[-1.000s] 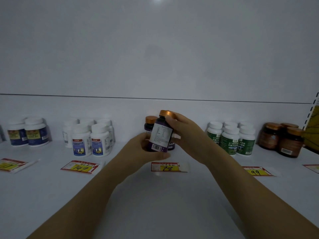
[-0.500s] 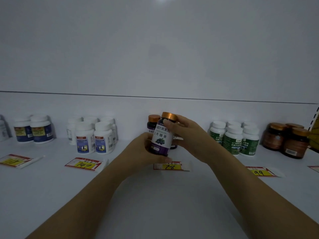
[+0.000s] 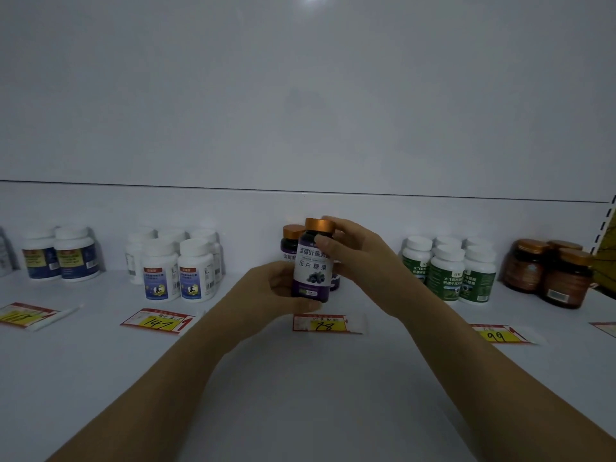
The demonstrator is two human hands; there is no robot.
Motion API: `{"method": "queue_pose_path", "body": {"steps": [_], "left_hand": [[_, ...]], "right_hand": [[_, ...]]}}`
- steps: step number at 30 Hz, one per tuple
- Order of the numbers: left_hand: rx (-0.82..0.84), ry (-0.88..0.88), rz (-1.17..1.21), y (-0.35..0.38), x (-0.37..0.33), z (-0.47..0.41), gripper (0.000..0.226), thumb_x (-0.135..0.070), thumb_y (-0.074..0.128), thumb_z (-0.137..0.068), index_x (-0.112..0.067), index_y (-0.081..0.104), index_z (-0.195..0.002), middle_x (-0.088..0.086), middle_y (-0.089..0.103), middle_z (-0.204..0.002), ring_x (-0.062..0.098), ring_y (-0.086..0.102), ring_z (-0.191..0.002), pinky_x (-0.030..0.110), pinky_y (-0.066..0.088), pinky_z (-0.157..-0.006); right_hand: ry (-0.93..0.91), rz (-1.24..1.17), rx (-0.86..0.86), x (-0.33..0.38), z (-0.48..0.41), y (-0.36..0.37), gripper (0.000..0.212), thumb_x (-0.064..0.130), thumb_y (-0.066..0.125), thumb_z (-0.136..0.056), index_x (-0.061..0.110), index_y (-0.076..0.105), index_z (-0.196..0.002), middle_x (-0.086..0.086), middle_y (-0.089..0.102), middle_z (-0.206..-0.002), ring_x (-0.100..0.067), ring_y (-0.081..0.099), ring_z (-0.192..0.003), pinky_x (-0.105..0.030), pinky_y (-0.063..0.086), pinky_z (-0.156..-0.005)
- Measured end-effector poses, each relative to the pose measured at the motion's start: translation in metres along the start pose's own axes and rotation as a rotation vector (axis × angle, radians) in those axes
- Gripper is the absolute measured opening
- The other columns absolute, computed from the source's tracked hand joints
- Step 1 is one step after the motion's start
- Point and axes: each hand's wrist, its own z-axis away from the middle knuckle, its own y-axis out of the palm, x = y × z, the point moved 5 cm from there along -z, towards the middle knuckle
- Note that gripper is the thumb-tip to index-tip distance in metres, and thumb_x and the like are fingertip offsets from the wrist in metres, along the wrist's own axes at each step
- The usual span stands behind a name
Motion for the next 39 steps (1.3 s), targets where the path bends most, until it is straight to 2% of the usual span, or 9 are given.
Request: {"method": "queue_pose_path", "body": {"steps": [7, 12, 14, 16, 19, 24, 28, 36, 39], "left_hand": [[-0.367, 0.409, -0.198, -0.029, -0.013, 0.000, 0.058, -0.006, 0.081, -0.067, -0.032, 0.050, -0.109, -0.017, 0.060, -0.108, -0.007, 0.058, -0.103, 0.012, 0.048, -0.088], [-0.444, 0.516, -0.155, -0.037, -0.021, 0.006, 0.035, -0.034, 0.064, -0.073, -0.044, 0.056, -0.105, -0.022, 0.060, -0.102, 0.012, 0.059, -0.104, 0.033, 0.051, -0.091], [-0.481, 0.554, -0.267, -0.038, -0.022, 0.006, 0.040, -0.023, 0.069, -0.074, -0.027, 0.054, -0.111, -0.020, 0.056, -0.107, -0.002, 0.056, -0.104, 0.022, 0.050, -0.091], [-0.471, 0.539, -0.332, -0.038, -0.023, 0.004, 0.047, -0.020, 0.073, -0.071, -0.018, 0.053, -0.114, -0.019, 0.056, -0.108, -0.011, 0.054, -0.103, 0.010, 0.046, -0.088], [-0.279, 0.346, -0.239, -0.028, -0.024, 0.004, 0.057, -0.022, 0.084, -0.065, -0.018, 0.059, -0.116, -0.011, 0.066, -0.110, -0.001, 0.062, -0.103, 0.017, 0.051, -0.089], [0.045, -0.084, 0.138, -0.001, -0.024, 0.006, 0.043, -0.041, 0.068, -0.063, -0.022, 0.060, -0.101, 0.000, 0.073, -0.090, 0.016, 0.071, -0.080, 0.019, 0.056, -0.066], [0.167, -0.338, 0.273, 0.007, -0.012, 0.011, 0.054, -0.053, 0.060, -0.063, -0.013, 0.064, -0.098, 0.014, 0.072, -0.084, 0.021, 0.066, -0.067, 0.026, 0.056, -0.061], [0.127, -0.302, 0.214, 0.004, -0.008, 0.006, 0.039, -0.037, 0.070, -0.069, -0.014, 0.064, -0.100, 0.009, 0.074, -0.093, 0.024, 0.070, -0.087, 0.030, 0.057, -0.082], [0.030, -0.177, -0.028, -0.001, -0.010, 0.005, 0.020, -0.023, 0.074, -0.077, -0.026, 0.067, -0.095, -0.008, 0.073, -0.088, 0.000, 0.069, -0.081, 0.010, 0.052, -0.070]], "right_hand": [[-0.558, 0.430, 0.029, 0.039, 0.022, 0.032, 0.051, 0.017, 0.075, -0.077, 0.024, 0.051, -0.121, 0.016, 0.059, -0.116, 0.001, 0.055, -0.112, -0.019, 0.046, -0.097], [-0.689, 0.492, -0.008, 0.040, 0.027, 0.042, 0.049, 0.021, 0.075, -0.078, 0.015, 0.053, -0.122, 0.008, 0.059, -0.116, 0.002, 0.055, -0.108, -0.009, 0.043, -0.091], [-0.685, 0.486, -0.003, 0.041, 0.027, 0.043, 0.051, 0.028, 0.072, -0.079, 0.019, 0.050, -0.123, 0.011, 0.057, -0.118, 0.003, 0.054, -0.110, -0.010, 0.043, -0.093], [-0.659, 0.451, -0.003, 0.043, 0.027, 0.041, 0.053, 0.031, 0.070, -0.078, 0.023, 0.047, -0.126, 0.013, 0.057, -0.121, 0.001, 0.055, -0.114, -0.016, 0.045, -0.097], [-0.506, 0.319, -0.049, 0.046, 0.024, 0.028, 0.059, 0.022, 0.070, -0.083, 0.027, 0.042, -0.134, 0.011, 0.062, -0.121, -0.004, 0.058, -0.114, -0.020, 0.049, -0.095], [0.158, -0.019, -0.117, 0.015, 0.007, 0.003, 0.050, 0.036, 0.061, -0.088, 0.013, 0.050, -0.131, -0.008, 0.069, -0.106, -0.022, 0.069, -0.095, -0.038, 0.057, -0.085], [0.525, -0.122, -0.006, -0.012, 0.015, 0.003, 0.049, 0.041, 0.066, -0.084, 0.004, 0.059, -0.115, -0.016, 0.071, -0.090, -0.023, 0.071, -0.075, -0.028, 0.059, -0.062], [0.407, -0.106, -0.035, -0.009, 0.008, -0.003, 0.044, 0.039, 0.063, -0.086, 0.007, 0.058, -0.117, -0.013, 0.070, -0.103, -0.023, 0.070, -0.088, -0.033, 0.059, -0.074], [0.222, -0.041, -0.091, 0.007, 0.005, -0.011, 0.036, 0.037, 0.061, -0.087, 0.013, 0.061, -0.113, -0.007, 0.069, -0.106, -0.021, 0.068, -0.096, -0.030, 0.059, -0.075]]}}
